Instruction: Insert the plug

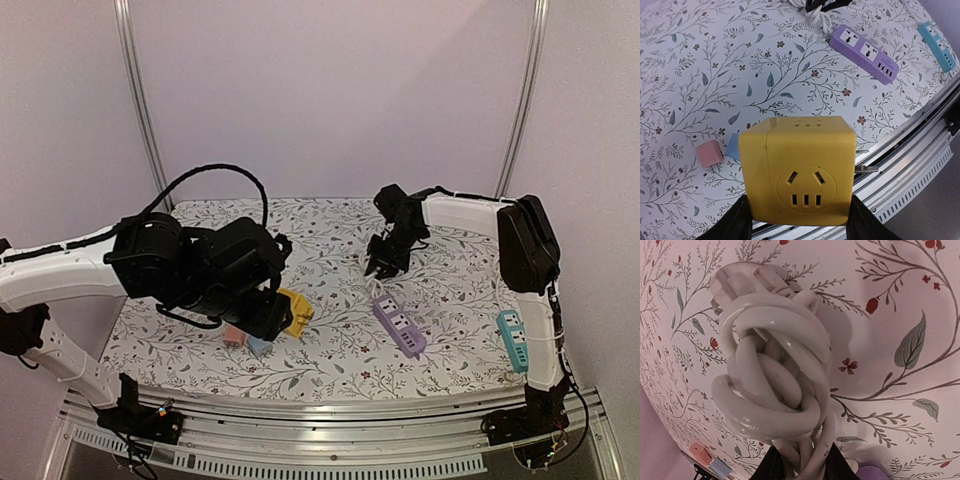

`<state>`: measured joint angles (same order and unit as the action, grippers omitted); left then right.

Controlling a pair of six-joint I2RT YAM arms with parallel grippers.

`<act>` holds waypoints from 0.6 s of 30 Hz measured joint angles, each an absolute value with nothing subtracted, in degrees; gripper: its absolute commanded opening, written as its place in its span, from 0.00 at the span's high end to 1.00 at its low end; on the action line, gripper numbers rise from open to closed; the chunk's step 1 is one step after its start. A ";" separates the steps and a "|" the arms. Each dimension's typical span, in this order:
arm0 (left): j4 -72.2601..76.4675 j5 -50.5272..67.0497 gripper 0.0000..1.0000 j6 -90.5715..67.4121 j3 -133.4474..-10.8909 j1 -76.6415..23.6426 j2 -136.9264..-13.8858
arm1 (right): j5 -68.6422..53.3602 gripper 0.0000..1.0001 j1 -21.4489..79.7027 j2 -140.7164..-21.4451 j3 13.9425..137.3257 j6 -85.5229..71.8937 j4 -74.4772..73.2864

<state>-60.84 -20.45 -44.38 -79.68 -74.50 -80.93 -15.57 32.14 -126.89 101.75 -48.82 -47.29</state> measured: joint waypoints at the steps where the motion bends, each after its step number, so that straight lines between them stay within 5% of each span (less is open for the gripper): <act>1: -60.86 -20.45 0.72 -44.40 -79.68 -74.50 -80.68 | -15.90 0.75 32.32 -127.76 103.22 -50.50 -47.48; 10: -61.39 -20.67 0.72 -44.66 -79.68 -74.50 -79.90 | -17.10 0.66 30.44 -131.61 111.44 -63.13 -48.71; 18: -61.63 -21.78 0.71 -44.62 -79.68 -74.50 -79.35 | -20.73 0.27 28.77 -131.63 111.24 -64.49 -47.46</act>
